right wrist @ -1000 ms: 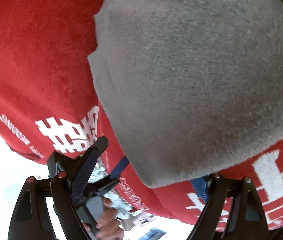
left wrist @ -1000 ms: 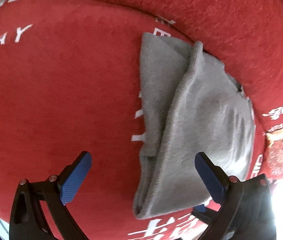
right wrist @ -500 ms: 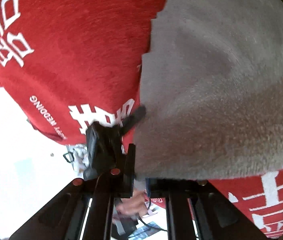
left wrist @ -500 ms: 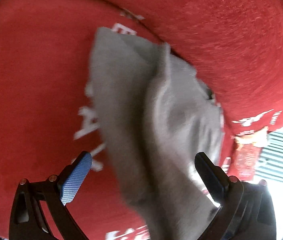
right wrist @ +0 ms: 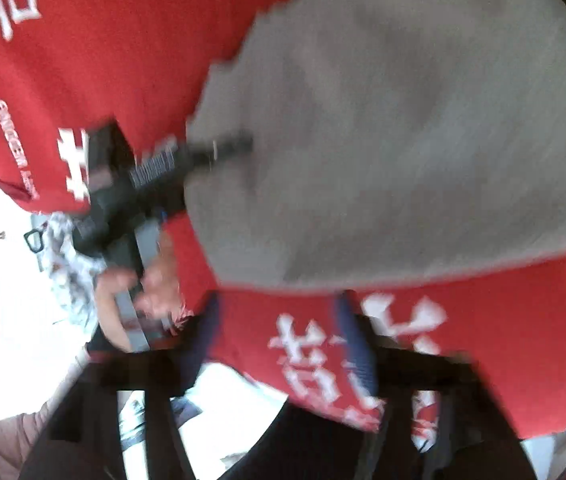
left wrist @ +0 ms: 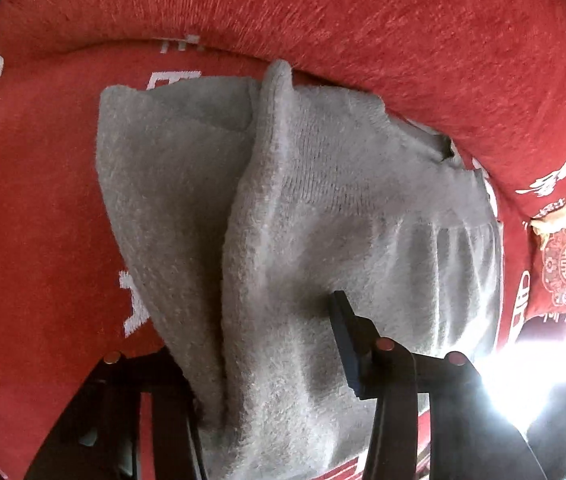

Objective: Fold small clothes

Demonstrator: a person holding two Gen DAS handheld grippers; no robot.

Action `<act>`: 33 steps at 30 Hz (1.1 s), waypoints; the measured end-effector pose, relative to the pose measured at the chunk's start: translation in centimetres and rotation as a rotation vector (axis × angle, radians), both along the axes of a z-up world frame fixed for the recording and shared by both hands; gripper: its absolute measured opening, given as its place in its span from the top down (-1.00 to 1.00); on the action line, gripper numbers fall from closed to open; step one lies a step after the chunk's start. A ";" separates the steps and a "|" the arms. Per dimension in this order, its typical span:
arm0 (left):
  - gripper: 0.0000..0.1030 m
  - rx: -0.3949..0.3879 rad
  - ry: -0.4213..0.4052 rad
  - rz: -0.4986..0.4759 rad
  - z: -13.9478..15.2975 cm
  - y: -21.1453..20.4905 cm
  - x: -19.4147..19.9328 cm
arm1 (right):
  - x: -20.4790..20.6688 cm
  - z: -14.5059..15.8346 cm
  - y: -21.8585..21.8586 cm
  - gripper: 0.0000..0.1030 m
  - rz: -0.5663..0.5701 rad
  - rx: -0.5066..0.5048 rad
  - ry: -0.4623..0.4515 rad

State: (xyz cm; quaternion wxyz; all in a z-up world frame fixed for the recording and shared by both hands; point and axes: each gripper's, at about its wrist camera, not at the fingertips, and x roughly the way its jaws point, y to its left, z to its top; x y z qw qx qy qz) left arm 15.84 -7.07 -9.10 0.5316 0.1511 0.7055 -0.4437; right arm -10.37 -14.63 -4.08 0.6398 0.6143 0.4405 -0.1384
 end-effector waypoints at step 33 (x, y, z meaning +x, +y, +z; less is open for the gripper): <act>0.68 -0.272 -0.197 -0.269 14.3 -16.1 -20.6 | -9.6 -1.0 -11.0 0.81 -0.173 -0.088 -0.050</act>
